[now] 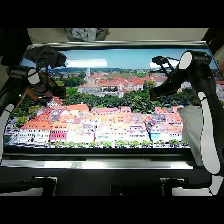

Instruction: Fold the shirts.

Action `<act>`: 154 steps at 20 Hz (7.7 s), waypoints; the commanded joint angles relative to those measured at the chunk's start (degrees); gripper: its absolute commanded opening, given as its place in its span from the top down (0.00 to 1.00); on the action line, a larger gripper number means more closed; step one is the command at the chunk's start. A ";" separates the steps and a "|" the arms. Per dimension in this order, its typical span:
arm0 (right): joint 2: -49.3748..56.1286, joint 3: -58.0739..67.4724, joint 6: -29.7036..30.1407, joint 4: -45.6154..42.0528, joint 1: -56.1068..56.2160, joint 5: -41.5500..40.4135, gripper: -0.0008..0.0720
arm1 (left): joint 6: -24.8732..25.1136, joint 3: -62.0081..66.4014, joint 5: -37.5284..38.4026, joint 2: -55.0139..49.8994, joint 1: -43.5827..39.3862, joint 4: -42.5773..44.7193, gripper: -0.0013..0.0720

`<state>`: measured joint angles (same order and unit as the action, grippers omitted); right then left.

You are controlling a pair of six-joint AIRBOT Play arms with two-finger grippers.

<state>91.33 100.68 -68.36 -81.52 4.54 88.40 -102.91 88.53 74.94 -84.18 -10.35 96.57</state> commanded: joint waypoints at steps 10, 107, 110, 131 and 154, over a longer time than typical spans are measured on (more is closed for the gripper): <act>0.02 0.07 0.42 -2.14 0.00 -21.38 0.03 | -3.85 -0.02 -11.78 -3.26 -0.11 -10.78 0.02; 1.95 -42.25 6.80 36.09 9.92 -24.17 0.10 | 11.43 -52.19 -21.94 16.61 4.59 -40.68 0.95; 2.47 -42.14 4.87 36.33 11.47 -25.40 0.83 | 11.58 -51.95 -21.97 17.33 4.61 -40.68 0.95; -39.30 7.43 11.17 10.23 -17.92 -14.14 0.93 | 15.89 24.59 -5.27 33.27 33.14 -37.55 0.95; -10.88 -47.19 16.22 35.04 -17.90 -45.66 0.93 | 23.26 -32.41 -21.86 2.36 20.65 -45.38 0.93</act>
<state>72.99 54.48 -55.31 -58.70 -13.41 53.45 -81.28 51.55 54.96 -70.19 10.72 55.81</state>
